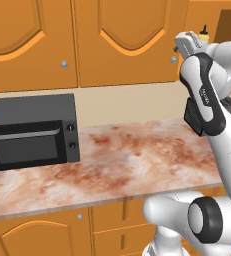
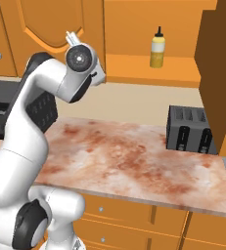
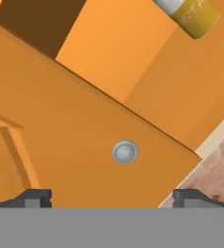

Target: Move the mayonnaise and mustard from the cabinet to the dining counter.

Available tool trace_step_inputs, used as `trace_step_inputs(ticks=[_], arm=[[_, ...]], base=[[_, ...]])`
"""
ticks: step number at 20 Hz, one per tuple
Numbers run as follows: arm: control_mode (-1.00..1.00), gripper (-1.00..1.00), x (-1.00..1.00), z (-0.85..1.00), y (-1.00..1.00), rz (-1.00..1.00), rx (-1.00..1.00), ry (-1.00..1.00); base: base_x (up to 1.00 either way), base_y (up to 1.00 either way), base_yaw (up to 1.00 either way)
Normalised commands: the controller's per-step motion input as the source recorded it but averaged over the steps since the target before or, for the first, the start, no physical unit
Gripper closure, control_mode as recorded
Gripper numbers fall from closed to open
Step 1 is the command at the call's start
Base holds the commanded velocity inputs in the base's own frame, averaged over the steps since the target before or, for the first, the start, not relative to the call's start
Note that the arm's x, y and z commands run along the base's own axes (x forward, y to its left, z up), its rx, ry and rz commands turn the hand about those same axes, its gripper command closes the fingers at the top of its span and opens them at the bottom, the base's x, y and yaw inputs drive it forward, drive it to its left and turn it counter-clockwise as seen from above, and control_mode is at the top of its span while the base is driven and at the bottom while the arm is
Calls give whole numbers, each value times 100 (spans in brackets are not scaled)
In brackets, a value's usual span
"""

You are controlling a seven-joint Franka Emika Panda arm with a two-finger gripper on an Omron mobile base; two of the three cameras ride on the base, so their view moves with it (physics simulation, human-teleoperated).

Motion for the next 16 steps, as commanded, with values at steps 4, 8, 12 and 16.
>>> trace_step_inputs(ticks=[4, 8, 12, 16], arm=[[-100, -100, 25, -23, 0, 0, 0, 0], [-100, -100, 24, -24, 0, 1, 0, -3], [-100, -100, 26, -10, -1, 4, 0, -5], [-100, -100, 27, 0, -6, 5, 0, -3]], base=[[0, 0, 0], [0, 0, 0], [0, 0, 0], [0, 0, 0]])
